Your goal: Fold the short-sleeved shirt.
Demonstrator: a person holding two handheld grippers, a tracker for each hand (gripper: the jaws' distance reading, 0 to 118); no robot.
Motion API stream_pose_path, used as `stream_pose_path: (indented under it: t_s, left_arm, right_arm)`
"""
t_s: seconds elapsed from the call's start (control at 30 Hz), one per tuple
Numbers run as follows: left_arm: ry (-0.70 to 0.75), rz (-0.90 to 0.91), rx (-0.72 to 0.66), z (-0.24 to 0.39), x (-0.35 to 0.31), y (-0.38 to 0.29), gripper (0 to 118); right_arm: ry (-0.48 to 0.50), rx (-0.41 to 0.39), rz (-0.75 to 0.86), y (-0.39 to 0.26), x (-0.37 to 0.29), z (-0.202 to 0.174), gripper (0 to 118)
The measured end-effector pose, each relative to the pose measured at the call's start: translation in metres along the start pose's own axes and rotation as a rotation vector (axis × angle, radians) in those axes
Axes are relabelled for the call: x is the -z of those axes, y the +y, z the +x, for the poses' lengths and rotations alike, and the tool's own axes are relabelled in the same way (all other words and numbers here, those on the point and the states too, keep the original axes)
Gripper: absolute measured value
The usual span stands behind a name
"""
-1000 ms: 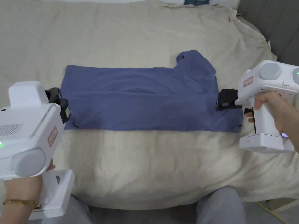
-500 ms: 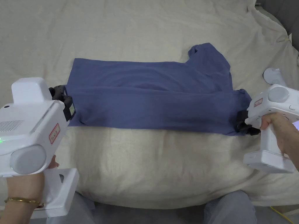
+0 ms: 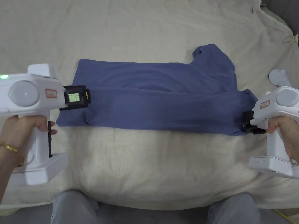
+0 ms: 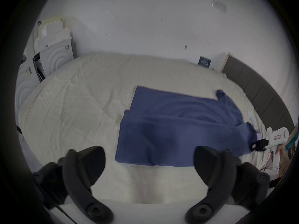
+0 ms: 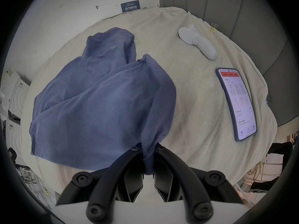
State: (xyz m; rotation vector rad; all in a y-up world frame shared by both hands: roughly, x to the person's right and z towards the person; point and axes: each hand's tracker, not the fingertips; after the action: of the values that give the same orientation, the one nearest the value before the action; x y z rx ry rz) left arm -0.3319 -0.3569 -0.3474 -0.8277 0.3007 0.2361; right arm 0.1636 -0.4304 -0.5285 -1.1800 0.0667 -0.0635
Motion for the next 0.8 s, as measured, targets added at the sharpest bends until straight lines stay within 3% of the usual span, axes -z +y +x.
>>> stream_pose_path:
  t_s: [0.27, 0.4, 0.47, 0.6, 0.73, 0.8]
  left_arm:
    - [0.069, -0.318, 0.031, -0.025, 0.072, 0.02, 115]
    - [0.126, -0.362, -0.017, -0.035, 0.1, 0.014, 114]
    - [0.12, -0.373, -0.024, -0.036, 0.107, 0.011, 108]
    - [0.119, -0.397, -0.011, -0.033, 0.114, 0.007, 64]
    - [0.101, -0.385, 0.013, -0.023, 0.115, 0.001, 32]
    - [0.085, -0.372, 0.071, -0.017, 0.114, -0.002, 6]
  right_arm:
    - [-0.01, -0.012, -0.002, 0.0, 0.003, -0.003, 8]
    - [-0.014, -0.02, -0.001, 0.001, 0.002, -0.004, 8]
    - [-0.014, -0.021, 0.0, 0.001, 0.001, -0.004, 8]
    - [-0.015, -0.022, -0.001, 0.002, 0.001, -0.004, 8]
    - [-0.021, -0.035, -0.003, 0.002, 0.002, -0.006, 8]
    - [-0.023, -0.043, -0.003, 0.002, 0.001, -0.007, 8]
